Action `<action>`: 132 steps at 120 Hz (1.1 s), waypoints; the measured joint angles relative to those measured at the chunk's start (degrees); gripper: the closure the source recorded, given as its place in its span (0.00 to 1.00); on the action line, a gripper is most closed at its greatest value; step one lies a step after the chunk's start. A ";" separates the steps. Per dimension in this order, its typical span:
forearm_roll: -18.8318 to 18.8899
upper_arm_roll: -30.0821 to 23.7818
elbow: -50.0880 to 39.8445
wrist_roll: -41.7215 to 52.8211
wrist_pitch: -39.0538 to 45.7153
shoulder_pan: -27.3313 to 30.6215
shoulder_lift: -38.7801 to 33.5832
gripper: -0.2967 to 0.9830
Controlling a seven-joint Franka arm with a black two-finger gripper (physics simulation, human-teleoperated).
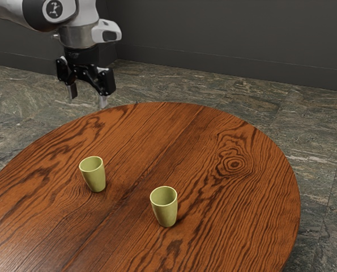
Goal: Place the right cup onto the left cup
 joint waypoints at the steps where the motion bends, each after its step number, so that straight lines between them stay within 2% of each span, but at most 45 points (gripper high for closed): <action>1: 0.04 -0.14 0.60 0.25 0.16 -0.18 0.45 0.24; 15: 0.51 -0.50 3.74 3.44 2.85 -3.44 4.31 0.25; 22: 0.20 0.04 4.50 4.71 4.37 -4.74 8.53 0.25; 29: -0.67 1.38 5.16 5.40 6.99 -3.10 12.46 0.25; 38: -3.38 5.31 5.49 5.62 10.62 -4.05 17.26 0.25; 48: -6.79 6.88 4.30 5.13 14.63 -5.74 19.88 0.25; 58: -9.68 7.17 -0.06 3.52 18.75 -8.22 18.83 0.25; 67: -11.74 7.13 -8.28 1.53 23.21 -10.87 15.68 0.25; 78: -12.90 6.10 -17.31 -1.30 27.54 -13.97 11.61 0.25; 87: -13.31 4.83 -21.43 -3.43 29.82 -15.42 10.30 0.25; 110: -13.75 3.21 -28.41 -7.96 33.07 -17.16 6.79 0.25; 132: -13.78 2.76 -29.31 -11.35 34.65 -16.95 7.63 0.25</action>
